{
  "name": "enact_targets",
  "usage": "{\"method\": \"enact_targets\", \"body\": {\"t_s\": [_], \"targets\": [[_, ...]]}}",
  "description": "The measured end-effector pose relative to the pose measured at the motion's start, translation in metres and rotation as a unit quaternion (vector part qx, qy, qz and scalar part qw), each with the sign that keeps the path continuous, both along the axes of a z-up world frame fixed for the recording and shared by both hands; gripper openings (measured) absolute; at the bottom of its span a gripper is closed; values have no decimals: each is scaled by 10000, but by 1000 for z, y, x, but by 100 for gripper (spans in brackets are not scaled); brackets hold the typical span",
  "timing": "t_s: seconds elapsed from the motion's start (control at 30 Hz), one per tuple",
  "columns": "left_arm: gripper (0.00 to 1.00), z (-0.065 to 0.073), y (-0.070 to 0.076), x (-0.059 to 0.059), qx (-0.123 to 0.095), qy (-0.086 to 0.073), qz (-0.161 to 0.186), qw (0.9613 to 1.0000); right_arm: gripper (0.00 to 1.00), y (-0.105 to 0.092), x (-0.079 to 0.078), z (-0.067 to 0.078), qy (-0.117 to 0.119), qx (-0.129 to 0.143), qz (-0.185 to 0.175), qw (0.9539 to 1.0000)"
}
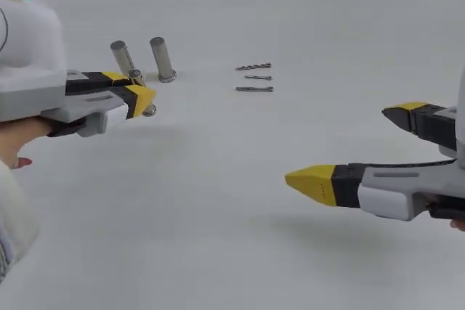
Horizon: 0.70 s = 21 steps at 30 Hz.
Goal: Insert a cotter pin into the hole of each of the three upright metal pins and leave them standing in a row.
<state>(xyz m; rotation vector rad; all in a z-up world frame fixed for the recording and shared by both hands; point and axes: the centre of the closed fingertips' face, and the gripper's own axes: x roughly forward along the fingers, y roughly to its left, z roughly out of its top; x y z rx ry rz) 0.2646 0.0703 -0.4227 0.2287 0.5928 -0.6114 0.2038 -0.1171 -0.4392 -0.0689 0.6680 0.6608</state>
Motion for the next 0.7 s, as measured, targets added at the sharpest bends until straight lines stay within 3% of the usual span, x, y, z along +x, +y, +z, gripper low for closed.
{"method": "enact_targets", "body": {"t_s": [0.33,0.7], "targets": [[5,-6,-5,-10,2,55,-6,10000,94,8,-3,-2,30,3,172,9998],[5,-22,-16,-25,-12,263,122,9996,94,16,-6,-2,47,22,311,9995]]}}
